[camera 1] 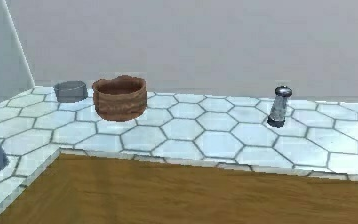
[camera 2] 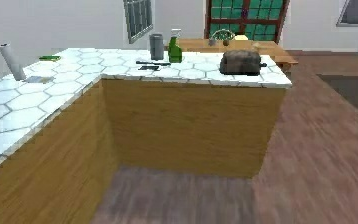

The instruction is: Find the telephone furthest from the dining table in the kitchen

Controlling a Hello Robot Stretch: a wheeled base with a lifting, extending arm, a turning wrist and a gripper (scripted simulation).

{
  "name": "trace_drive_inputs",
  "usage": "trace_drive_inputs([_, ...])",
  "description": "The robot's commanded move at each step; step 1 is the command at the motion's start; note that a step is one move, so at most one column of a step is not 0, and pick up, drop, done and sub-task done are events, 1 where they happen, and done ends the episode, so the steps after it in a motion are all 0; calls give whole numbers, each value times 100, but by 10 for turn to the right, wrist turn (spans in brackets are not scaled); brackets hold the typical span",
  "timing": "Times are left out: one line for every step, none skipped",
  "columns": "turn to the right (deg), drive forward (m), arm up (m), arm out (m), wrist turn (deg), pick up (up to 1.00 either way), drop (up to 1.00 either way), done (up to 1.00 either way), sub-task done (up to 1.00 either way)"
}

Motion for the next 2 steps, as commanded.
trace_drive_inputs([0, 10, 0, 0, 0, 0, 0, 0, 0])
trace_drive_inputs([-450, 0, 0, 0, 0, 0, 0, 0, 0])
